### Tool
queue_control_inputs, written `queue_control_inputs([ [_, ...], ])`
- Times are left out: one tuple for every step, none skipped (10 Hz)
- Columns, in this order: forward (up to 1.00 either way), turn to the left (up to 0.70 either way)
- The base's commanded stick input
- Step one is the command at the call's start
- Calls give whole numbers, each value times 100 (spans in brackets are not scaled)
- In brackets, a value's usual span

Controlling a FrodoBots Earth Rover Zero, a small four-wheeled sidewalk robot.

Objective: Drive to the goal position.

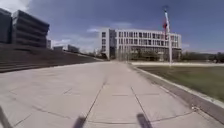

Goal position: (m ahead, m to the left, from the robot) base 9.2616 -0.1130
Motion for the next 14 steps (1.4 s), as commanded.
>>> queue_control_inputs([
  [70, 0],
  [70, 0],
  [70, 0],
  [70, 0],
  [70, 0],
  [70, 0],
  [70, 0],
  [70, 0],
  [70, 0],
  [70, 0],
  [70, 0],
  [70, 0],
  [70, 0],
  [70, 0],
])
